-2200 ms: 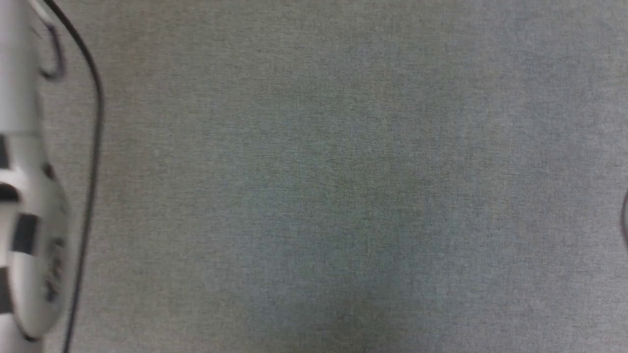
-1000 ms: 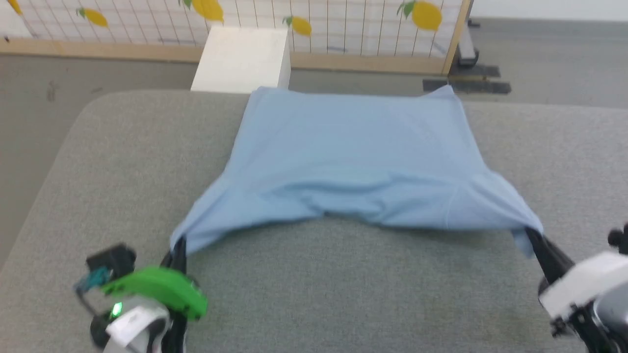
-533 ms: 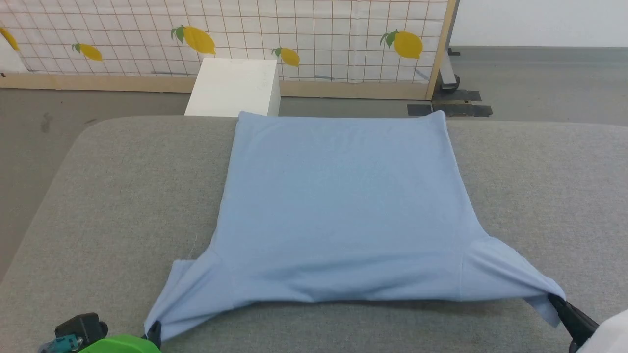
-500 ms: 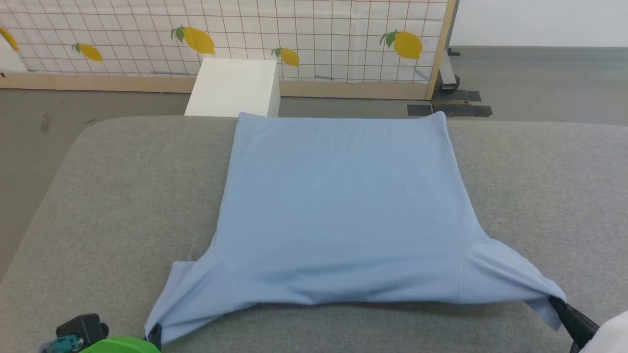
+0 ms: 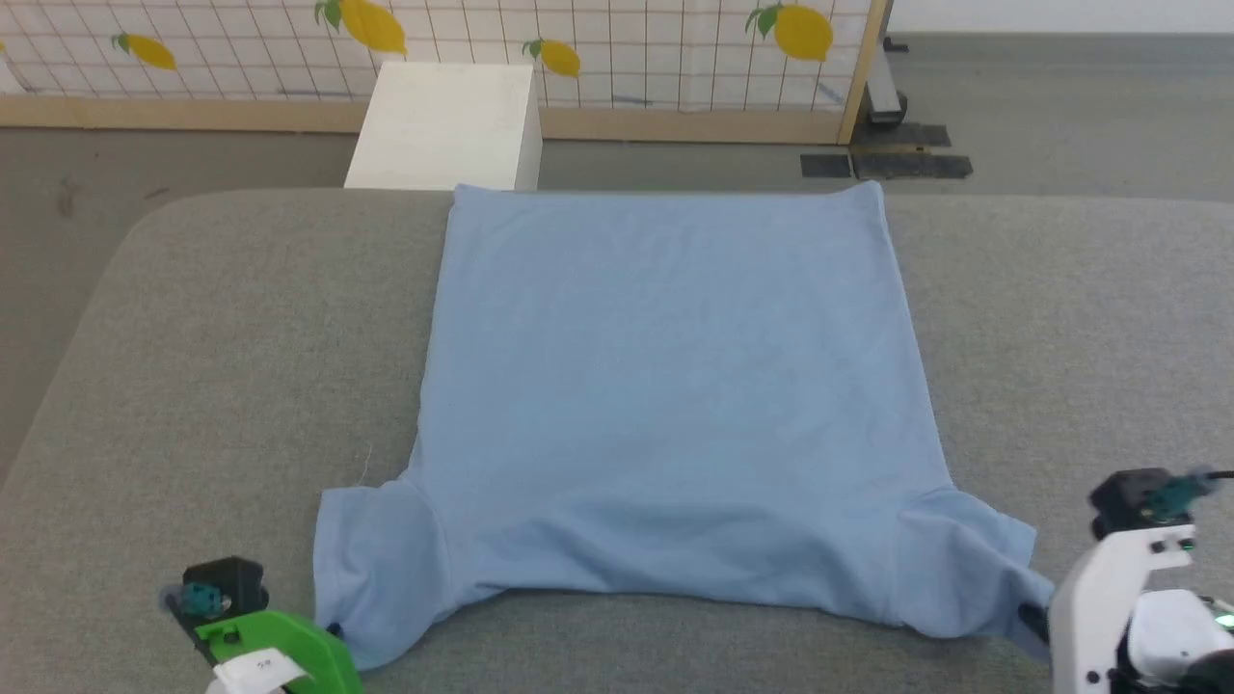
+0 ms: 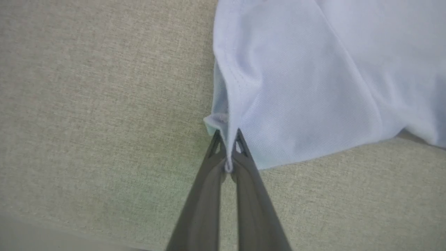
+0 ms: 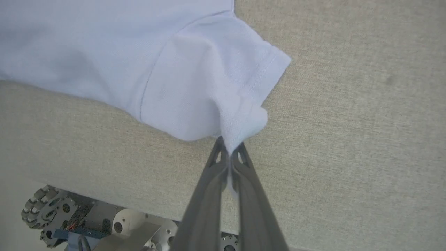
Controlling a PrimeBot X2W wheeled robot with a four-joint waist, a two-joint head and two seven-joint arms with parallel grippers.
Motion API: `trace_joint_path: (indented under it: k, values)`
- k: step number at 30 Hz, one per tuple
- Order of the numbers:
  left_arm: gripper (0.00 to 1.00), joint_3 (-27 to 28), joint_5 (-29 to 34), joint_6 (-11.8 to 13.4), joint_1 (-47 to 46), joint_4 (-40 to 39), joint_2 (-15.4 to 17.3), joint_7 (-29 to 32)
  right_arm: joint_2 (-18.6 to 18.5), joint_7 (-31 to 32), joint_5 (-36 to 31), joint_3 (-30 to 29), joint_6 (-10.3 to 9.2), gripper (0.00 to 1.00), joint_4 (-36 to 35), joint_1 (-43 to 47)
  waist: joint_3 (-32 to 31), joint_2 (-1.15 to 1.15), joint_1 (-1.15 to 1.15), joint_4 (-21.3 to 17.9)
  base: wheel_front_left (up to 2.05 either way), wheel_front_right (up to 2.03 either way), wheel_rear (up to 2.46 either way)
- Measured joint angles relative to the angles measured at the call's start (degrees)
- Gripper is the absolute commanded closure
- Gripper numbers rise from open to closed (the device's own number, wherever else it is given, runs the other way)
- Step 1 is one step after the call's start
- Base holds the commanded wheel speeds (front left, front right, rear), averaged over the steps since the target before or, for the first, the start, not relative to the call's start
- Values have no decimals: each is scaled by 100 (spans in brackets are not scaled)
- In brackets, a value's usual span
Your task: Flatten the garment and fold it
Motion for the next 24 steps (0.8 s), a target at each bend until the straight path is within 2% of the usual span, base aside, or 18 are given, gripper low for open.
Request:
trace_joint_path:
  k: [6,15,16,17,18,24]
  values:
    - [100,-53,0,-76,-268,259,-78,-149,-180,547,-316,594,0,100,558,-185,186,0,0,44,0,0,0]
    - [100,20,-89,-138,-377,486,-208,-426,-424,670,-336,1131,0,100,1131,-333,339,0,0,91,0,0,0]
    - [100,24,-96,-140,-378,500,-211,-441,-425,602,-305,1127,0,85,1157,-343,333,0,0,85,0,0,0]
    - [100,34,-107,-140,-380,513,-212,-455,-427,541,-285,1122,0,28,1176,-346,320,0,0,78,0,0,0]
    - [100,49,-115,-138,-380,517,-213,-456,-421,464,-247,1088,0,0,1183,-347,303,0,0,69,0,0,0]
    - [100,93,-124,-137,-369,506,-210,-514,-198,47,102,557,0,0,899,-337,161,0,0,14,0,0,0]
